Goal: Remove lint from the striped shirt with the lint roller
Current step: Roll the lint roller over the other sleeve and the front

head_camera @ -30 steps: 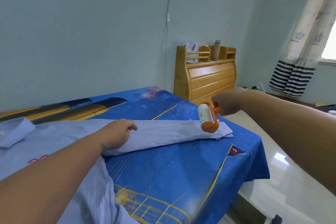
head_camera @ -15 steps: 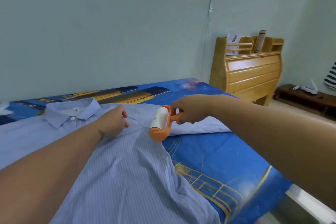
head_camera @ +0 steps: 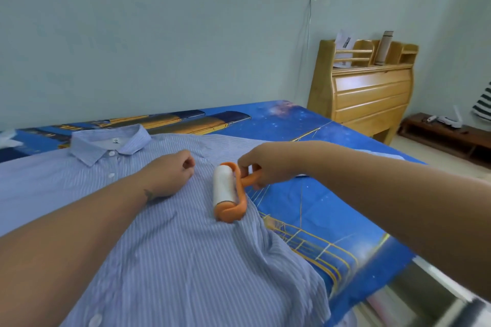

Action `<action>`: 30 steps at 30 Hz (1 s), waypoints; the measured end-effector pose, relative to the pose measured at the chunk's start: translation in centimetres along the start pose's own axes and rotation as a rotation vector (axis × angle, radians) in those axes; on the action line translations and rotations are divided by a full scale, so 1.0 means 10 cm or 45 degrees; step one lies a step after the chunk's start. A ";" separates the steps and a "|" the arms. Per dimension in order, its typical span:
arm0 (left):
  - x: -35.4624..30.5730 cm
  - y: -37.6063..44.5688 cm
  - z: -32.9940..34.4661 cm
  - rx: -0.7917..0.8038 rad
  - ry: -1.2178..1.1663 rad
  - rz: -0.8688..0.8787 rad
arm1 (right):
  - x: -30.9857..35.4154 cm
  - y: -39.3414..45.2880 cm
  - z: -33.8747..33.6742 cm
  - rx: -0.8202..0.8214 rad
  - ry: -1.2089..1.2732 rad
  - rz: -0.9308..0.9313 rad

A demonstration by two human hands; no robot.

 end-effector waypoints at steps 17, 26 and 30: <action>-1.03 -0.53 0.40 0.291 -0.292 0.414 | -0.20 -0.60 0.04 0.039 0.447 0.094; -1.62 -1.03 0.69 0.603 -0.430 0.613 | -0.30 -0.52 -0.19 -0.207 0.650 0.254; -1.70 -1.12 0.77 0.649 -0.343 0.643 | -0.23 -0.49 -0.18 -0.204 0.657 0.269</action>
Point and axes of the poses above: each hand's wrist, its own y-axis towards the middle knuckle, its own z-axis out of the palm, x = y × z, the point moved 9 cm from there along y, towards the middle knuckle, and after that the axes turned 8 degrees about -y, right-handed, at the moved point
